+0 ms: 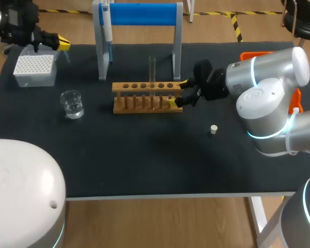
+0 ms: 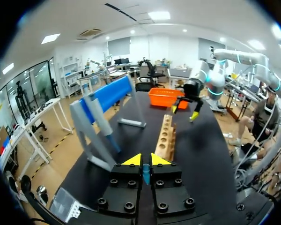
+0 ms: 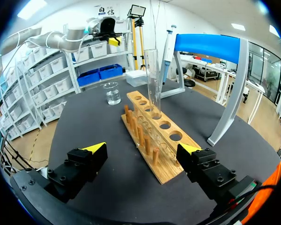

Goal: Invert the test tube, pick up the pipette, mount the tip to pipette, aspirate from beaker and dispense into the tube, eject the tip, return the pipette, and cap with the stopper.

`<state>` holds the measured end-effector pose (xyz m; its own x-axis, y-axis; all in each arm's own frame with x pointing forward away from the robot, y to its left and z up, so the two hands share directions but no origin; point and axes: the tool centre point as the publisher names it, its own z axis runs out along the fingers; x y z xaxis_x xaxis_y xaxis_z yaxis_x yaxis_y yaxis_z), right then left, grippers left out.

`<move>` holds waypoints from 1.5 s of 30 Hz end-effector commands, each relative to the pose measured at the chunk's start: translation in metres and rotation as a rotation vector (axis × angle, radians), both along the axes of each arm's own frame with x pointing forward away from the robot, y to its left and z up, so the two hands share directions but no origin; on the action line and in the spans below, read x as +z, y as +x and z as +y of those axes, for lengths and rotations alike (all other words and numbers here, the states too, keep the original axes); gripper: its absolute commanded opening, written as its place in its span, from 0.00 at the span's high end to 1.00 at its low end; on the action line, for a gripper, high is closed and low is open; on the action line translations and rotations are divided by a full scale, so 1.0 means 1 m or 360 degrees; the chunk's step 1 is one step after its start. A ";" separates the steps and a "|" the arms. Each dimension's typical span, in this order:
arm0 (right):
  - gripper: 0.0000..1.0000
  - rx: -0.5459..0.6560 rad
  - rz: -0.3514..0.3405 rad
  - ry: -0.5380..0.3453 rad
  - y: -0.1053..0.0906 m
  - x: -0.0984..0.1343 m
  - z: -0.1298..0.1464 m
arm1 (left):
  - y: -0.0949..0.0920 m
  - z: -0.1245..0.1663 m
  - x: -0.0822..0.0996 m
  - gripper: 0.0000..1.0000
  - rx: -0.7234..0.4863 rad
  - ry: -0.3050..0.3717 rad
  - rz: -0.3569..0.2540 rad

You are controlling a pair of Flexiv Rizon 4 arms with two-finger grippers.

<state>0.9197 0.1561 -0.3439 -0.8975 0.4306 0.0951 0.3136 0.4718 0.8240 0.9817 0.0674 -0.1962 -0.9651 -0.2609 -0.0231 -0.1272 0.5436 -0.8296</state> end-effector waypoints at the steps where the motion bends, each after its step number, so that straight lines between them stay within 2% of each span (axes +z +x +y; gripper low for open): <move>1: 0.00 0.0000 0.0001 -0.0002 0.000 0.000 0.000 | -0.038 -0.039 0.012 1.00 0.0049 0.0072 0.0006; 8: 0.00 0.0000 0.0001 -0.0002 0.000 0.000 0.000 | -0.071 -0.091 0.018 1.00 0.0018 0.0044 0.0083; 15: 0.00 0.0000 0.0001 -0.0002 0.000 0.000 0.000 | -0.086 -0.124 0.023 1.00 -0.0041 0.0081 0.0164; 17: 0.00 0.0000 0.0001 -0.0002 0.000 0.000 0.000 | -0.089 -0.130 0.027 1.00 -0.0050 0.0061 0.0164; 25: 0.00 0.0000 0.0001 -0.0002 0.000 0.000 0.000 | -0.094 -0.157 0.037 1.00 -0.0122 0.0081 0.0144; 27: 0.00 0.0000 0.0001 -0.0002 0.000 0.000 0.000 | -0.095 -0.163 0.039 1.00 -0.0136 0.0122 0.0114; 45: 0.00 0.0000 0.0001 -0.0002 0.000 0.000 0.000 | -0.091 -0.181 0.051 1.00 -0.0089 0.0124 0.0062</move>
<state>0.9197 0.1561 -0.3439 -0.8976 0.4305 0.0950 0.3136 0.4719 0.8240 0.8901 -0.1094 -0.1450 -0.9791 -0.2033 0.0003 -0.1273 0.6122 -0.7804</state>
